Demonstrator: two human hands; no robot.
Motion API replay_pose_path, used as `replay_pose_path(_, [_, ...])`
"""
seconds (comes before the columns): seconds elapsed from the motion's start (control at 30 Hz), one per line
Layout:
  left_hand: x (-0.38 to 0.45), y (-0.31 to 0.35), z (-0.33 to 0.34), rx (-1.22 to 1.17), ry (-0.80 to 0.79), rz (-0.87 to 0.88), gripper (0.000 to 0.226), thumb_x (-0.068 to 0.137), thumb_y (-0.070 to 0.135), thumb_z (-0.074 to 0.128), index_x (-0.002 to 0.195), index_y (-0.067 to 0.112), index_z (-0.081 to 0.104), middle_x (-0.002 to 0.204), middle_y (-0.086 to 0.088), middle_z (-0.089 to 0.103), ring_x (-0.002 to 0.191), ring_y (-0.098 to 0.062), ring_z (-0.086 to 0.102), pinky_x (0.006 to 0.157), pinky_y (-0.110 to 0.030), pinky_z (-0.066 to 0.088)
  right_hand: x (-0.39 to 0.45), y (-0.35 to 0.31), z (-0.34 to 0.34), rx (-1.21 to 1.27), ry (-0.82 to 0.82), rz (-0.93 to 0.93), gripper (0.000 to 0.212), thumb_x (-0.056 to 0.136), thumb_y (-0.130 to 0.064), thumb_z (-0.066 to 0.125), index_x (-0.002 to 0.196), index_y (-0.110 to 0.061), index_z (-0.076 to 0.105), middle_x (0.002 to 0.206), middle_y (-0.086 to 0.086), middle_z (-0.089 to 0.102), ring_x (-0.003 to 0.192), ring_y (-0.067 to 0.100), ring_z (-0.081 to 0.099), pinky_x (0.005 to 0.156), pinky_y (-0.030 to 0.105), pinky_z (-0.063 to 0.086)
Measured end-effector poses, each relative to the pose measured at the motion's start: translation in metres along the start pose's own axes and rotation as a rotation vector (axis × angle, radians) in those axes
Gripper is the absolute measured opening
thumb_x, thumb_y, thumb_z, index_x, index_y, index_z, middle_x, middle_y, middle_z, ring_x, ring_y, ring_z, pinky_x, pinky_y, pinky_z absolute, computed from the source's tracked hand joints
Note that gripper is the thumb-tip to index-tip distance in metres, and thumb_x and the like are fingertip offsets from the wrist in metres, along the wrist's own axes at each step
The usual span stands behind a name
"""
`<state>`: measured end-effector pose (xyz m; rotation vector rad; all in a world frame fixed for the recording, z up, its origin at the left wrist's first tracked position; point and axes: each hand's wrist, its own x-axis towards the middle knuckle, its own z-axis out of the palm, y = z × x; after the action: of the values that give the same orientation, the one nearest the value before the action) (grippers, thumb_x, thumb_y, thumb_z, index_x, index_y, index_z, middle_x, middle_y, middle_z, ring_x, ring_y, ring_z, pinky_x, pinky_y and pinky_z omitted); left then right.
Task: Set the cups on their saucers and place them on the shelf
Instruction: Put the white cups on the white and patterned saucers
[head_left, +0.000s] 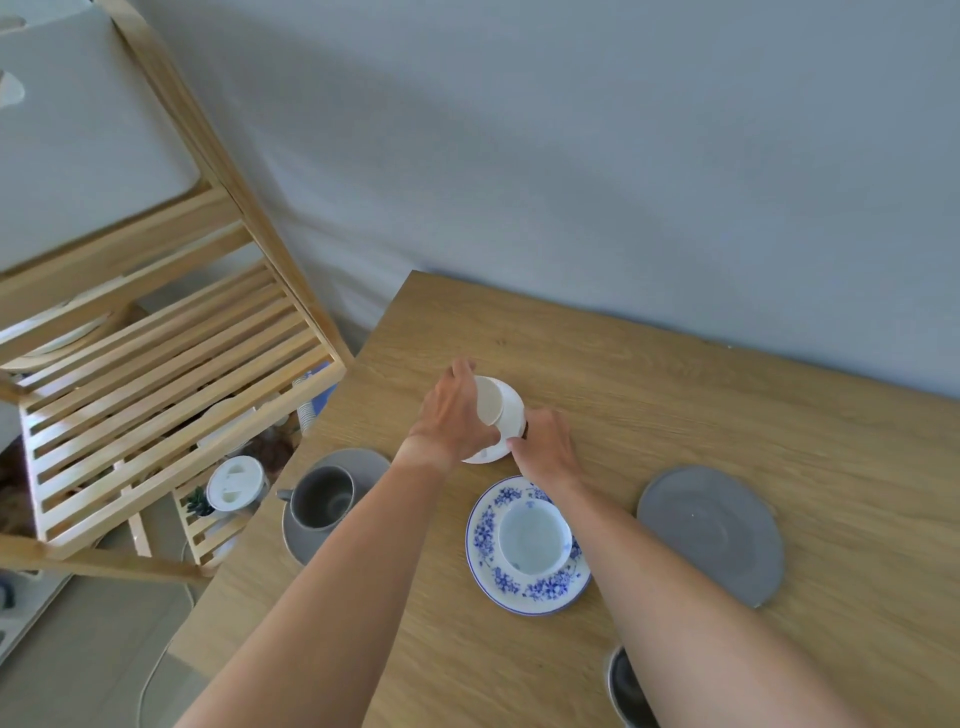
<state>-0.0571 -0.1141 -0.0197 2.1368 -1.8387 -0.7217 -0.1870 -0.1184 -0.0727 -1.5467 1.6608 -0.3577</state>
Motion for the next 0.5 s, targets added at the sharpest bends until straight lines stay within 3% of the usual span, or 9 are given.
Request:
replay_pose_path(0.1, [0.002, -0.004, -0.002, 0.012, -0.014, -0.001, 0.088, 0.068, 0.01, 0.083, 0.14, 0.002, 0.034, 0.14, -0.016, 0.047, 0.128, -0.034, 0.048, 0.101, -0.037, 0.044, 0.001, 0.001, 0.001, -0.005, -0.016, -0.004, 0.026, 0.074, -0.001, 0.055, 0.061, -0.021, 0.044, 0.068, 0.002, 0.05, 0.066, 0.025, 0.045, 0.053, 0.03, 0.032])
replay_pose_path(0.2, [0.001, -0.007, -0.002, 0.057, 0.006, 0.006, 0.082, 0.073, 0.012, 0.079, 0.141, 0.004, 0.035, 0.142, -0.014, 0.049, 0.131, -0.032, 0.048, 0.103, -0.037, 0.042, -0.003, -0.001, -0.001, -0.006, -0.019, -0.013, 0.026, 0.078, -0.007, 0.055, 0.063, -0.024, 0.042, 0.073, 0.003, 0.052, 0.071, 0.027, 0.05, 0.053, 0.031, 0.034])
replay_pose_path(0.27, [-0.001, -0.009, -0.002, 0.121, 0.037, 0.022, 0.082, 0.074, 0.02, 0.078, 0.143, 0.008, 0.036, 0.143, -0.01, 0.05, 0.136, -0.028, 0.044, 0.109, -0.038, 0.036, -0.008, -0.001, -0.009, -0.024, 0.007, -0.027, 0.01, 0.087, -0.015, 0.056, 0.077, -0.019, 0.054, 0.087, 0.009, 0.061, 0.087, 0.032, 0.059, 0.066, 0.037, 0.045])
replay_pose_path(0.3, [-0.002, -0.01, -0.002, 0.144, 0.057, 0.031, 0.083, 0.074, 0.026, 0.079, 0.144, 0.01, 0.036, 0.144, -0.008, 0.05, 0.139, -0.027, 0.041, 0.113, -0.038, 0.032, -0.009, 0.002, -0.015, -0.043, 0.037, -0.039, 0.011, 0.091, -0.019, 0.054, 0.094, -0.012, 0.062, 0.1, 0.013, 0.064, 0.101, 0.035, 0.06, 0.08, 0.042, 0.048])
replay_pose_path(0.37, [-0.005, -0.007, -0.003, 0.144, 0.094, 0.072, 0.083, 0.075, 0.036, 0.078, 0.144, 0.012, 0.039, 0.144, -0.006, 0.05, 0.14, -0.025, 0.039, 0.116, -0.038, 0.026, -0.013, 0.012, -0.031, -0.112, 0.104, -0.035, 0.035, 0.098, -0.021, 0.05, 0.128, -0.006, 0.059, 0.125, 0.016, 0.061, 0.123, 0.035, 0.051, 0.102, 0.045, 0.04])
replay_pose_path(0.5, [-0.024, 0.016, -0.003, 0.059, 0.089, 0.277, 0.075, 0.077, 0.04, 0.075, 0.14, 0.013, 0.045, 0.139, -0.007, 0.056, 0.133, -0.027, 0.048, 0.111, -0.038, 0.032, -0.031, 0.048, -0.074, -0.26, 0.244, 0.072, 0.04, 0.1, -0.019, 0.049, 0.139, -0.009, 0.054, 0.138, 0.02, 0.049, 0.132, 0.039, 0.042, 0.11, 0.044, 0.032])
